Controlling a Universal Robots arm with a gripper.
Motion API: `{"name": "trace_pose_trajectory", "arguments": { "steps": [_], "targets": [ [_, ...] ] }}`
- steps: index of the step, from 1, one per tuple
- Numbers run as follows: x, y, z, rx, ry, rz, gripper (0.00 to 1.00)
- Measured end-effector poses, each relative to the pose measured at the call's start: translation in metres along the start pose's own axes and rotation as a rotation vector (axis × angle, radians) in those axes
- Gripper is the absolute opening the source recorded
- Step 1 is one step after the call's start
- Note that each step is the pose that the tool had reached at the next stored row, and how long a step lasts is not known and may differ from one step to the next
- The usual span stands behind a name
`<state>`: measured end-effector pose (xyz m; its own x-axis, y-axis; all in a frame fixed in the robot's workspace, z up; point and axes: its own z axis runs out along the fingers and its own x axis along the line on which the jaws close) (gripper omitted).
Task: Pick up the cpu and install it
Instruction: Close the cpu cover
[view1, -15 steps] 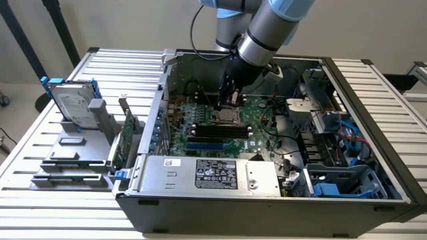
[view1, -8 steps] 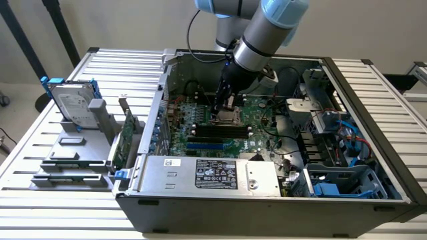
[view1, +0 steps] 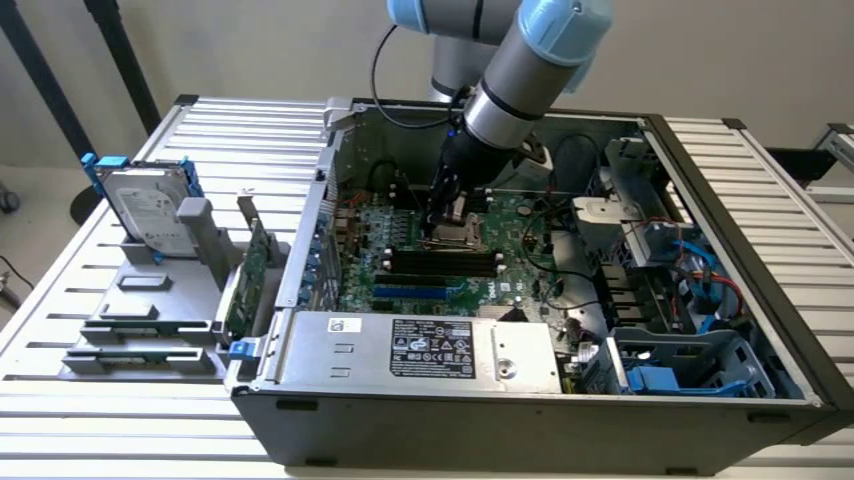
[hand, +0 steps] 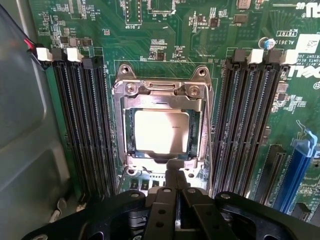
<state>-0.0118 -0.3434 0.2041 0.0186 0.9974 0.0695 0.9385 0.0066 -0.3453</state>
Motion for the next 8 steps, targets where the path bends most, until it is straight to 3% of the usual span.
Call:
{"name": "trace_pose_trajectory", "arguments": {
  "steps": [8],
  "targets": [
    [0.0015,0.0007,0.0036,0.0002,0.0083,-0.003,0.11]
  ]
}}
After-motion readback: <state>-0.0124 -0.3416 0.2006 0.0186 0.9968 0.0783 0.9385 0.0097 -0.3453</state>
